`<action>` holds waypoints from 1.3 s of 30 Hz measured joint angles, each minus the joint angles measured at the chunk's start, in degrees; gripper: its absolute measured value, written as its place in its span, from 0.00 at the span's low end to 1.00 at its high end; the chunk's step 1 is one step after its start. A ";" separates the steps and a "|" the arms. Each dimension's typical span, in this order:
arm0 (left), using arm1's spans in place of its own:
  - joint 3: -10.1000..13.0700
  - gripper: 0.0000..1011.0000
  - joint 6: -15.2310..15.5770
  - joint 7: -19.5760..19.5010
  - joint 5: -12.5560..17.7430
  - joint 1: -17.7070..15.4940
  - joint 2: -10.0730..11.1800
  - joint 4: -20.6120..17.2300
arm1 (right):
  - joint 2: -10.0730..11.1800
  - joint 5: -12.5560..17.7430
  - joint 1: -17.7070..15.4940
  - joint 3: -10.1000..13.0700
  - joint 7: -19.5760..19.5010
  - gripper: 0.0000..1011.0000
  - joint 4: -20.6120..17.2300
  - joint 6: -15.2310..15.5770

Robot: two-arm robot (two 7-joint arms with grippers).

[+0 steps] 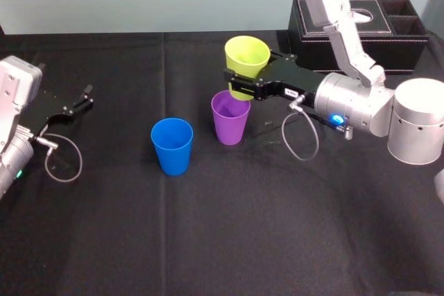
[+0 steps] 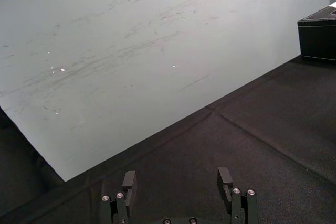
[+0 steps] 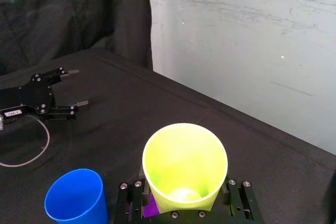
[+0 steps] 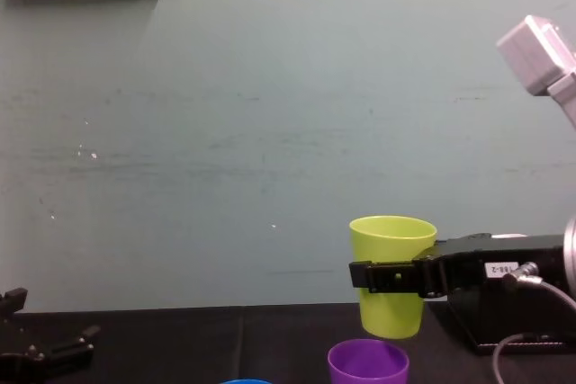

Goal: Stack the three plastic cups sequentially using one hand.

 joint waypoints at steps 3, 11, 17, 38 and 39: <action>0.00 1.00 0.00 0.00 0.00 0.00 0.00 0.00 | -0.24 -0.01 0.25 -0.38 0.00 0.72 0.38 -0.01; 0.00 1.00 0.00 0.00 0.00 0.00 0.00 0.00 | -0.52 0.03 0.60 -1.27 0.16 0.72 1.41 -0.79; 0.00 1.00 0.00 0.00 0.00 0.00 0.00 0.00 | -0.59 0.10 0.62 -1.85 0.79 0.72 2.26 -1.84; 0.00 1.00 0.00 0.00 0.00 0.00 0.00 0.00 | -1.00 -0.80 1.49 -3.60 1.44 0.72 5.15 -3.04; 0.00 1.00 0.00 0.00 0.00 0.00 0.00 0.00 | -1.03 -0.84 1.50 -3.65 1.45 0.72 5.28 -3.07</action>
